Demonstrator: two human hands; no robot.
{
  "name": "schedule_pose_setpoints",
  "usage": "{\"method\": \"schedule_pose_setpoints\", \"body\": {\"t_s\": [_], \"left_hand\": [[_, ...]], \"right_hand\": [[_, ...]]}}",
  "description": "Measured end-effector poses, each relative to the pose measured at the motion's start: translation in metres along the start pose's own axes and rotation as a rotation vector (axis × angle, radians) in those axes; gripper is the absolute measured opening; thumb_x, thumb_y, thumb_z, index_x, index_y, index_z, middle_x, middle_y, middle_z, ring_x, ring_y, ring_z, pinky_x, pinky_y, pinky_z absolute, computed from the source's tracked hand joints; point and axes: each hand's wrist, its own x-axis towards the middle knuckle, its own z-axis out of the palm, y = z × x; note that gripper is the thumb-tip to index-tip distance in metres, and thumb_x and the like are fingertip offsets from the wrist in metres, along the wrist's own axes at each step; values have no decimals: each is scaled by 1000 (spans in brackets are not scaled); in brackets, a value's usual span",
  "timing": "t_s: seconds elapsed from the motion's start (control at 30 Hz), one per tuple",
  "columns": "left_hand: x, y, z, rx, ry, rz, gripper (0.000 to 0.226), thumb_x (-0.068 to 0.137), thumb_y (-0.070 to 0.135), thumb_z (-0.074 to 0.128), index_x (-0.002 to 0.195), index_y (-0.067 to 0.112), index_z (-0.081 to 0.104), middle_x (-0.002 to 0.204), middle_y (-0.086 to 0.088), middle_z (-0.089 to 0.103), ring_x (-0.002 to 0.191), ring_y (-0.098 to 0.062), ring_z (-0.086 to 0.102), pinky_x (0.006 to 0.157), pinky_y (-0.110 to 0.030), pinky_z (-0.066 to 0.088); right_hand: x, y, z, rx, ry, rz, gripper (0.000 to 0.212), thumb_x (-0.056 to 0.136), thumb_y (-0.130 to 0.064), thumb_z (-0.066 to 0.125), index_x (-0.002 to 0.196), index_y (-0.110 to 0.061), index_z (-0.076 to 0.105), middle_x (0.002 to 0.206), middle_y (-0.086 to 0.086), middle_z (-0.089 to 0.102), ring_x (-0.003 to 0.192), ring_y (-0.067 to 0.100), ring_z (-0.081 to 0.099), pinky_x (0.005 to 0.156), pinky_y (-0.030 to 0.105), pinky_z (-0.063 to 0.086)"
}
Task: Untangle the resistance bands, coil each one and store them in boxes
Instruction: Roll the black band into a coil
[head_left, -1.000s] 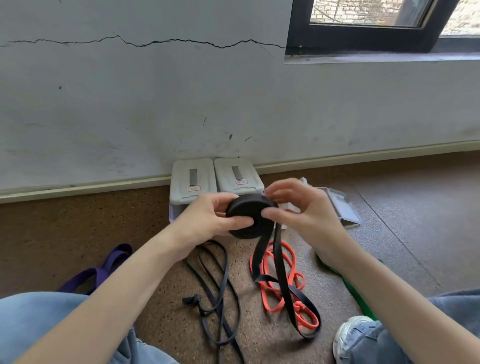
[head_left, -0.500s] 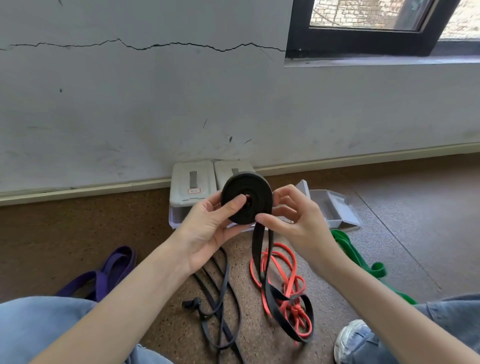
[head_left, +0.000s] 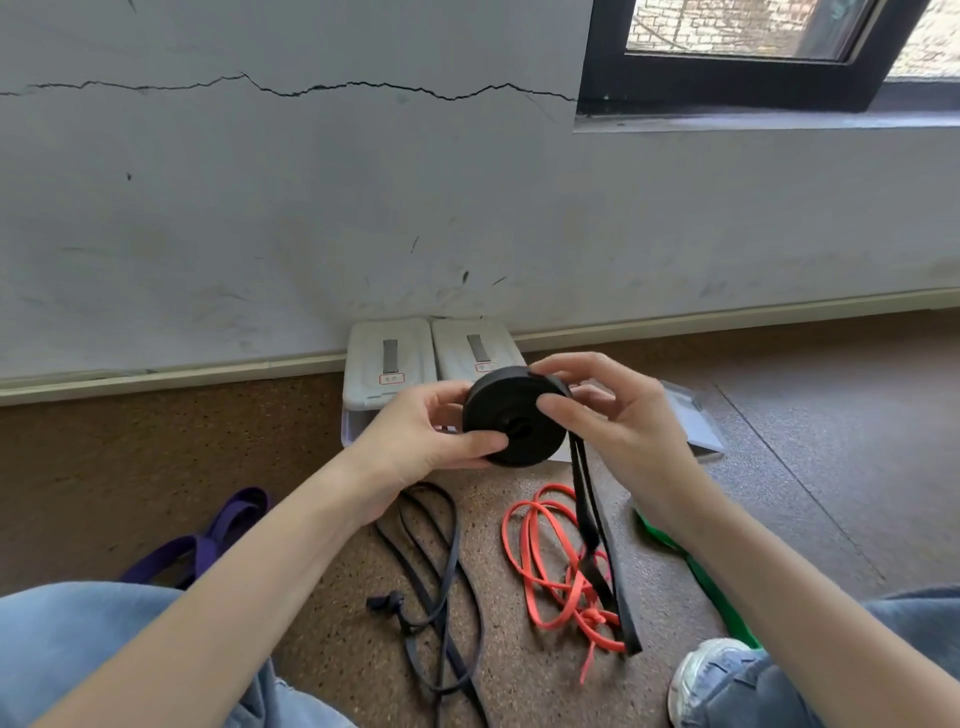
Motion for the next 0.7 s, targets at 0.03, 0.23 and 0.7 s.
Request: {"method": "schedule_pose_setpoints", "body": {"t_s": [0.03, 0.23, 0.7], "left_hand": [[0, 1, -1, -8, 15, 18, 36, 67, 9, 76, 99, 23, 69, 96, -4, 74, 90, -16, 70, 67, -21, 55], [8, 9, -8, -399, 144, 35, 44, 61, 9, 71, 104, 10, 64, 96, -8, 74, 87, -23, 71, 64, -25, 57], [5, 5, -12, 194, -39, -8, 34, 73, 20, 74, 105, 29, 66, 98, 6, 73, 96, -10, 67, 92, -32, 47]], "right_hand": [[1, -1, -2, 43, 22, 17, 24, 79, -11, 69, 99, -22, 64, 89, -4, 67, 84, 13, 66, 70, 21, 52], [2, 1, 2, 92, 45, 87, 27, 73, -15, 74, 92, -16, 55, 90, 3, 70, 83, 17, 70, 73, 25, 55], [6, -7, -15, -252, -163, 23, 36, 78, 2, 69, 93, -29, 58, 83, -8, 67, 78, 1, 65, 72, 17, 52]]}}
